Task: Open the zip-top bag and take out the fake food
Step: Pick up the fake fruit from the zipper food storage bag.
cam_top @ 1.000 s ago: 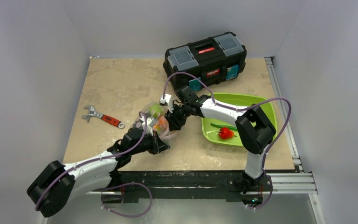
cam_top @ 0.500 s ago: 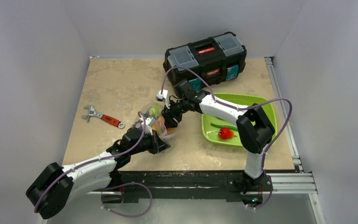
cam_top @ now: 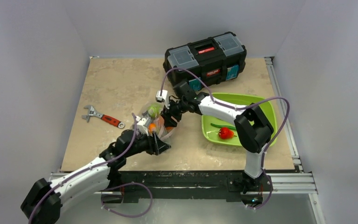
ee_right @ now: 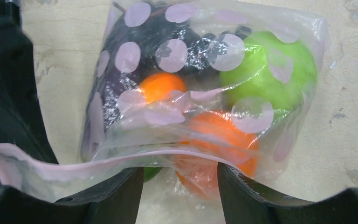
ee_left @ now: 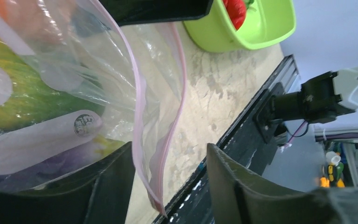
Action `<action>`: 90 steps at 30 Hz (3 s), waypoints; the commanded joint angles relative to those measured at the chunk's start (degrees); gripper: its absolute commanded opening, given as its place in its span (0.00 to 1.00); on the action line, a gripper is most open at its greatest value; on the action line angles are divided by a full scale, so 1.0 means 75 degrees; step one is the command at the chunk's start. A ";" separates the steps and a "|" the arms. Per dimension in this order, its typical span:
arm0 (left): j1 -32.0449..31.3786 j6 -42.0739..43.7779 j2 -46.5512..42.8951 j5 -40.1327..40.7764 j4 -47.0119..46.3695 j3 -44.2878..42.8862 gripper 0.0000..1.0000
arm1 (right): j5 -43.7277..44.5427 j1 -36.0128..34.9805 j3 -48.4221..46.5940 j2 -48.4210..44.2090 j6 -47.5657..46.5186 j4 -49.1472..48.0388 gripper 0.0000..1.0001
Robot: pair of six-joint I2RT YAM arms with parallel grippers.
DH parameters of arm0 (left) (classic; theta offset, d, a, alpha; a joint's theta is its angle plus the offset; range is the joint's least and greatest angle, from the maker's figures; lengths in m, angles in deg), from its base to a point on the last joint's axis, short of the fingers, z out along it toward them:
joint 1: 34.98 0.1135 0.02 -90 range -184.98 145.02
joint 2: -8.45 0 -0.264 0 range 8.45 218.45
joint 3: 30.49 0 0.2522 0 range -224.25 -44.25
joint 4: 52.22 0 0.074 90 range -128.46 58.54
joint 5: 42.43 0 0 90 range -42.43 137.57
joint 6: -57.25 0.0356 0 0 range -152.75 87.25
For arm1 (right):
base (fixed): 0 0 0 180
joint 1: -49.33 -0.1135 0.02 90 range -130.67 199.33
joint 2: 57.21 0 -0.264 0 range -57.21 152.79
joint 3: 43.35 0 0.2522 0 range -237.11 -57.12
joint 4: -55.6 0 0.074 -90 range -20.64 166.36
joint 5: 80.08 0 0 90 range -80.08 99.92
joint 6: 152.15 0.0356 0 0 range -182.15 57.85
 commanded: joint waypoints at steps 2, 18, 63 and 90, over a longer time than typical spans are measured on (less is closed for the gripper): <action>0.0054 0.0283 -0.1770 0.0603 0.1878 -0.0399 0.66 | -0.0318 0.0056 0.0439 -0.1232 -0.0757 0.0085 0.58; 0.0083 -0.0652 -0.2885 0.3377 0.4587 -0.0562 0.63 | -0.0110 0.0050 0.1289 -0.1432 -0.0684 0.0142 0.37; 0.1842 0.2176 0.3402 0.1246 0.1377 -0.2547 0.09 | -0.0669 -0.0073 0.0966 -0.0174 0.0034 -0.0177 0.61; 0.1842 0.1710 0.1962 0.0213 0.2546 -0.2003 0.06 | -0.0125 -0.0625 0.0873 -0.0051 0.1241 -0.0323 0.83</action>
